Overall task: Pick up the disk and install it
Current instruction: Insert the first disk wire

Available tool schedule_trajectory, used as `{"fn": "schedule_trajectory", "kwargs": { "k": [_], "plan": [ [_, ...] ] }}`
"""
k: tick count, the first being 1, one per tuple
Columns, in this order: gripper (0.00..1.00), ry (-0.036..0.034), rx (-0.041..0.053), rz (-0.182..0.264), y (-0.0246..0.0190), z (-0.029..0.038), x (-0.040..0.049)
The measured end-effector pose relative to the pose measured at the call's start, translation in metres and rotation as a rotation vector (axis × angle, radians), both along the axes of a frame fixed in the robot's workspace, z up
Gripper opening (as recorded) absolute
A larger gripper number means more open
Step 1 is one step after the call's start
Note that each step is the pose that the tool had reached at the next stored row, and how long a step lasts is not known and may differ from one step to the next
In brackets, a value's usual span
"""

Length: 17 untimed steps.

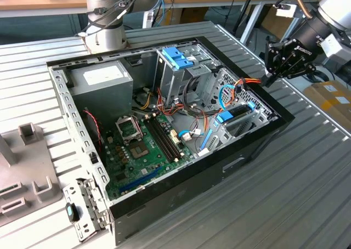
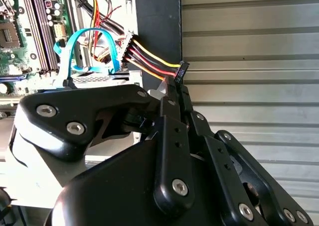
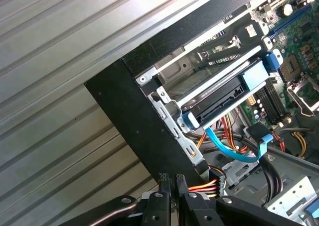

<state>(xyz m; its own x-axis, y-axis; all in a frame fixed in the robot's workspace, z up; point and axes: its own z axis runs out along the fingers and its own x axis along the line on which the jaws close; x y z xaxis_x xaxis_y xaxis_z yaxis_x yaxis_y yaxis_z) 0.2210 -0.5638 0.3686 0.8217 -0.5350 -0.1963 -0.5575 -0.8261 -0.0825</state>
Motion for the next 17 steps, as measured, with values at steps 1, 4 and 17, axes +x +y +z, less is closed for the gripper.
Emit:
{"fn": "schedule_trajectory", "kwargs": {
  "k": [1, 4, 17],
  "plan": [
    [0.16, 0.0000, -0.0002, 0.000, 0.0000, 0.0000, 0.0000],
    [0.16, 0.0000, -0.0012, 0.000, 0.0000, 0.0000, 0.0000],
    [0.16, -0.0040, 0.0008, 0.000, -0.0002, 0.0041, -0.0134]
  ]
}}
